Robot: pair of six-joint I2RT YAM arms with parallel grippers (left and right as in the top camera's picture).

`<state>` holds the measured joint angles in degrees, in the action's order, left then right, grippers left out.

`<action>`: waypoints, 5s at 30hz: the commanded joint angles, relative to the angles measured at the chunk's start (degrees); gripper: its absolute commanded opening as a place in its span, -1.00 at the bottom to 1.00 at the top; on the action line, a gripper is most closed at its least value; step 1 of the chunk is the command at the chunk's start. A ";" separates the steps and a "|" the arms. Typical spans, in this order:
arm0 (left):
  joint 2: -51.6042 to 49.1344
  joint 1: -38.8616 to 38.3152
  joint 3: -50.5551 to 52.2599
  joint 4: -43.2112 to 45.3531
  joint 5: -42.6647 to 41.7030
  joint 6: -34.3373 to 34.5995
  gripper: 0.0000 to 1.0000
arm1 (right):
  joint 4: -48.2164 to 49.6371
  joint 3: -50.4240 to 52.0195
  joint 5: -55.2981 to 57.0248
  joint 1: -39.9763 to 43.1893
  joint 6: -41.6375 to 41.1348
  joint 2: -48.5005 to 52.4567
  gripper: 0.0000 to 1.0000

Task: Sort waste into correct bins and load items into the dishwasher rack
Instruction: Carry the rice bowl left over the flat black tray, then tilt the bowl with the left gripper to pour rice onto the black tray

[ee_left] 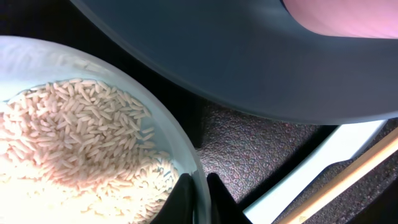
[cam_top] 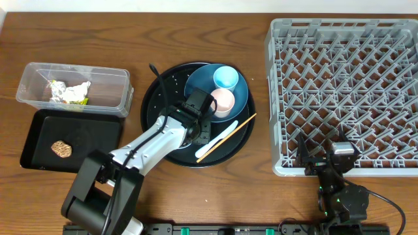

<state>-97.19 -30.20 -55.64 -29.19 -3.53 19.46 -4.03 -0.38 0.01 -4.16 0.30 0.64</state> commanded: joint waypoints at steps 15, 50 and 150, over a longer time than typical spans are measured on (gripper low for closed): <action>5.77 2.34 0.13 -2.73 0.13 0.48 -0.88 | -0.24 0.07 0.61 -0.35 0.44 -0.22 0.98; 24.33 41.90 -0.61 -12.04 -16.72 -7.48 -0.88 | -0.24 0.07 0.61 -0.35 0.44 -0.22 0.98; 11.30 89.33 4.07 6.34 -86.47 -31.45 -0.88 | -0.24 0.07 0.61 -0.35 0.44 -0.22 0.98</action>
<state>-84.38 58.87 -51.96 -22.90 -87.90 -10.39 -4.03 -0.38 0.03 -4.16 0.27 0.64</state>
